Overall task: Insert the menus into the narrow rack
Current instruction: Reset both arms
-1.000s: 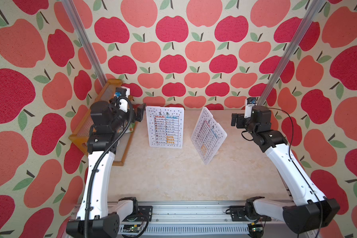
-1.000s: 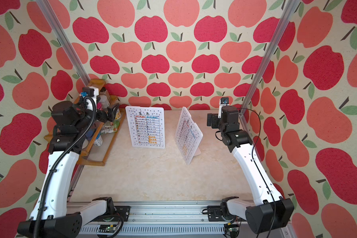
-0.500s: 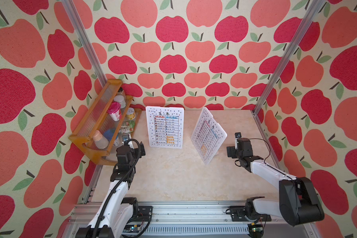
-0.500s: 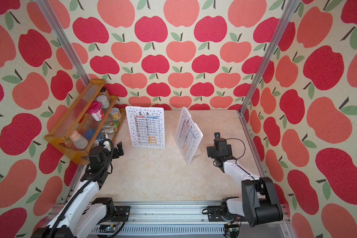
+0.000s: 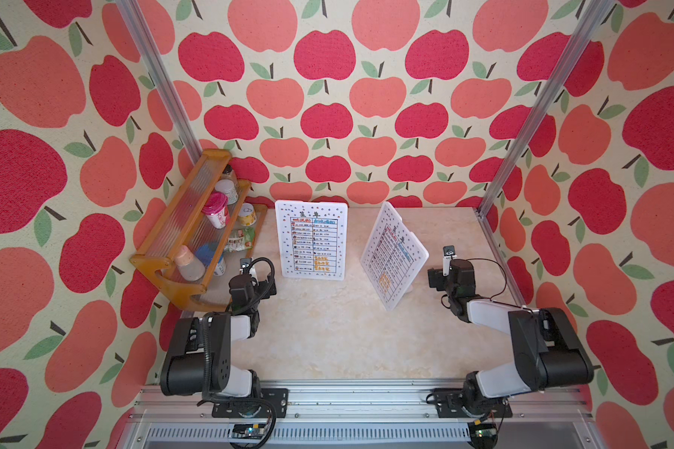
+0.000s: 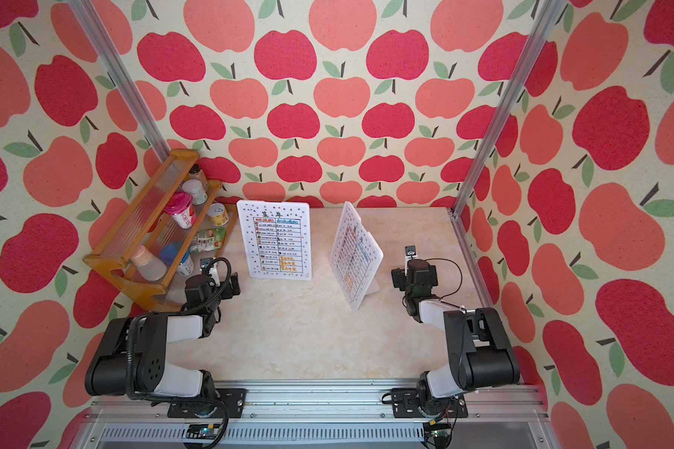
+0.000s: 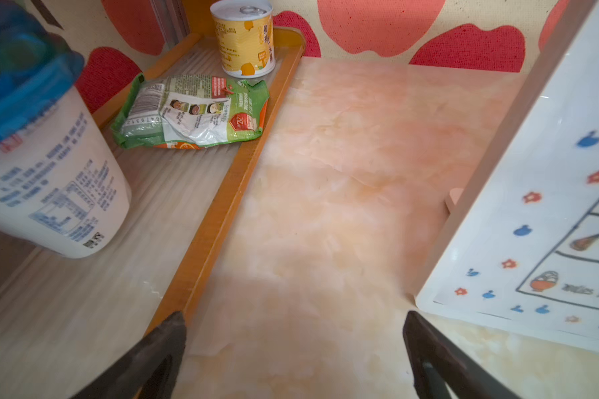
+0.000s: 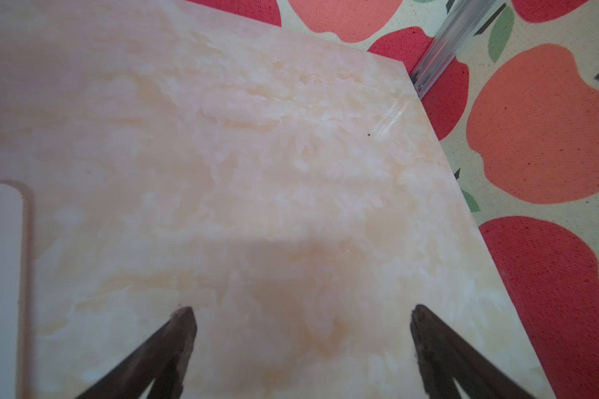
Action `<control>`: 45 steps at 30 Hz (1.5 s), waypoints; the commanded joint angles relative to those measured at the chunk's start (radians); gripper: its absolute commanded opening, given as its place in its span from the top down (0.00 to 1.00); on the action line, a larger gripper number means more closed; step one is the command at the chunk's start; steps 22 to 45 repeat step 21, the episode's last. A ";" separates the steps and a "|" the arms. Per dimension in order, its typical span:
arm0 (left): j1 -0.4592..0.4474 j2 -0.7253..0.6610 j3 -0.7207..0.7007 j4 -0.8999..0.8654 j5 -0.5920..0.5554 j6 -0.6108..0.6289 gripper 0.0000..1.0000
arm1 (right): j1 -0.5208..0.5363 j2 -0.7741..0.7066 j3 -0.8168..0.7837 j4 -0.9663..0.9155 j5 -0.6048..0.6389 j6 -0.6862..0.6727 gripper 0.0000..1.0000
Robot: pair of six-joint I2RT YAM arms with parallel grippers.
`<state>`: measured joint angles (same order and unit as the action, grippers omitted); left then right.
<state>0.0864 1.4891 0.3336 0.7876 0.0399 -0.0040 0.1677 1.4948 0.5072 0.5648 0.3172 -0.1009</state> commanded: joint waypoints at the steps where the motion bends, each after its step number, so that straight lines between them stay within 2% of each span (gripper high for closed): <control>1: 0.007 0.067 0.052 0.076 0.071 0.030 0.01 | -0.094 0.014 -0.070 0.189 -0.151 0.062 0.01; 3: 0.020 0.075 0.095 -0.011 0.037 -0.004 0.01 | -0.099 0.053 -0.156 0.386 -0.194 0.050 0.01; 5: 0.020 0.078 0.090 0.005 0.032 -0.005 0.01 | -0.062 0.086 -0.177 0.480 -0.147 0.005 0.01; 9: 0.017 0.080 0.090 0.014 0.030 -0.004 0.01 | -0.060 0.050 -0.130 0.334 -0.075 0.045 0.01; 12: 0.016 0.078 0.091 0.008 0.027 -0.003 0.01 | -0.076 0.049 -0.124 0.321 -0.111 0.050 0.01; 45: 0.015 0.078 0.090 0.008 0.026 -0.002 0.01 | -0.070 0.053 -0.128 0.334 -0.123 0.036 0.01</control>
